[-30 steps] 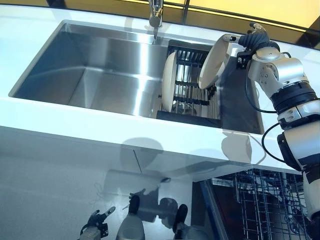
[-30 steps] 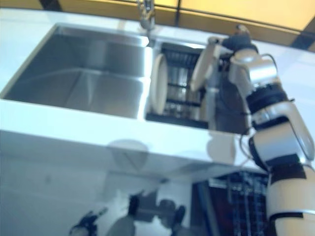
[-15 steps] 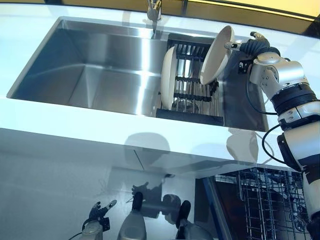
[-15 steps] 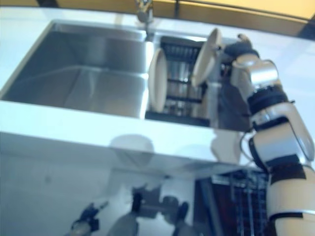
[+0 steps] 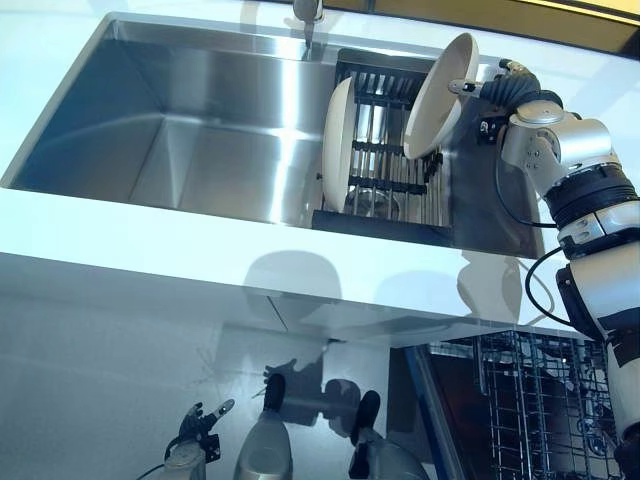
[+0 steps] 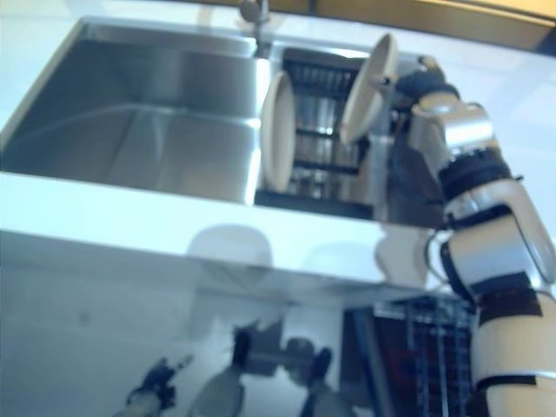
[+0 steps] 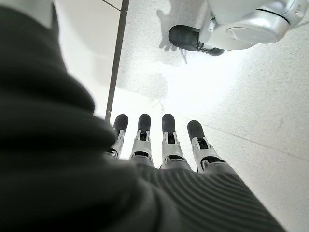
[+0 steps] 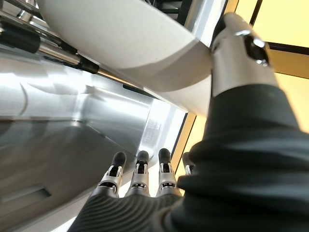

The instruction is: Take plates into dishwasher

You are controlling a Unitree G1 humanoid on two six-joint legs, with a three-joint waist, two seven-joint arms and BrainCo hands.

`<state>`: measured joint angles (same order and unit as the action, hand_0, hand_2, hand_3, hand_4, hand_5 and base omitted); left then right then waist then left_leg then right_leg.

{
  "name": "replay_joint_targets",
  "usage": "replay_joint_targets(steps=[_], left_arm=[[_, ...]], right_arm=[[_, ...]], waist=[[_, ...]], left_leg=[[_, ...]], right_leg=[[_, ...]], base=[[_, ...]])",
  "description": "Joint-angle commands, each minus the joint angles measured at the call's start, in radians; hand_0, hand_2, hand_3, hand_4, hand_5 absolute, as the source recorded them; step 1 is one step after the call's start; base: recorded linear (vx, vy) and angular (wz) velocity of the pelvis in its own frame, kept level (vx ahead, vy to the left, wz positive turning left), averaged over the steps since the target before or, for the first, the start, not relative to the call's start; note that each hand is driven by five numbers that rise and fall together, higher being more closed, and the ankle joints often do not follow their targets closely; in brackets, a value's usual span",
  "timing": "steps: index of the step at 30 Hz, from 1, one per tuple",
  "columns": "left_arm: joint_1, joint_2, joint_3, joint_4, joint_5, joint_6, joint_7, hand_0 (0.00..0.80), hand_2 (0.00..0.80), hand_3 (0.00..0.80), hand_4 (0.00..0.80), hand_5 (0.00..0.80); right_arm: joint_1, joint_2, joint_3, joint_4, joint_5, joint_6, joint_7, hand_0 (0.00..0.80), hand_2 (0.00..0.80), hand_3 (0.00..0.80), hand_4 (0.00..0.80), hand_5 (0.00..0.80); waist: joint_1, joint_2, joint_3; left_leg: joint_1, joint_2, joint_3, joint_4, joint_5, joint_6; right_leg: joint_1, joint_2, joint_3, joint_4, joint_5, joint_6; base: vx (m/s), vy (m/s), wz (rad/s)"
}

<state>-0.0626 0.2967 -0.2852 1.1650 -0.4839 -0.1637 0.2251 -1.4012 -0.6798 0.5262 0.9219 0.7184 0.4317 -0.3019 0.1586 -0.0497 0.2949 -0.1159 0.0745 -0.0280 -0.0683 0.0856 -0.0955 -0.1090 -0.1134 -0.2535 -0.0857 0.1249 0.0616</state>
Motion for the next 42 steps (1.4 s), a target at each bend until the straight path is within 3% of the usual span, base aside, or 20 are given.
replay_joint_targets(steps=[1,23,32,42], left_arm=[[-0.028,0.033,-0.043,0.035,0.011,-0.015,0.005,0.0,0.0,0.0,0.0,0.0],[-0.009,0.027,-0.031,0.022,-0.022,-0.023,-0.019,0.0,0.0,0.0,0.0,0.0],[-0.005,0.04,-0.029,0.018,-0.004,-0.032,-0.024,0.0,0.0,0.0,0.0,0.0],[0.0,0.054,-0.045,0.018,0.0,-0.036,-0.036,0.0,0.0,0.0,0.0,0.0]], right_arm=[[-0.089,-0.05,0.079,0.018,-0.026,-0.041,-0.009,0.0,0.0,0.0,0.0,0.0],[-0.064,-0.031,0.06,0.021,0.009,-0.04,-0.001,0.0,0.0,0.0,0.0,0.0],[-0.072,-0.036,0.069,0.026,-0.049,-0.041,0.013,0.0,0.0,0.0,0.0,0.0],[-0.175,-0.078,0.191,0.042,-0.254,-0.104,0.082,0.0,0.0,0.0,0.0,0.0]], waist=[[0.029,-0.039,0.021],[0.052,-0.032,0.063],[0.058,-0.045,0.057],[0.061,-0.055,0.039]], left_leg=[[-0.03,-0.025,0.002,-0.019,0.013,0.016],[-0.051,-0.031,-0.011,-0.019,0.018,0.021],[-0.048,-0.028,-0.013,-0.019,0.017,0.02],[-0.035,-0.027,-0.017,-0.019,0.015,0.021]], right_leg=[[0.006,-0.073,0.001,-0.002,0.02,0.066],[-0.005,-0.082,-0.011,-0.002,0.026,0.07],[-0.001,-0.079,-0.019,-0.002,0.027,0.074],[0.014,-0.076,-0.023,-0.002,0.025,0.078]], base=[[0.0,0.0,0.0],[0.002,0.013,0.01],[0.0,-0.016,0.05],[0.003,-0.015,0.0]])
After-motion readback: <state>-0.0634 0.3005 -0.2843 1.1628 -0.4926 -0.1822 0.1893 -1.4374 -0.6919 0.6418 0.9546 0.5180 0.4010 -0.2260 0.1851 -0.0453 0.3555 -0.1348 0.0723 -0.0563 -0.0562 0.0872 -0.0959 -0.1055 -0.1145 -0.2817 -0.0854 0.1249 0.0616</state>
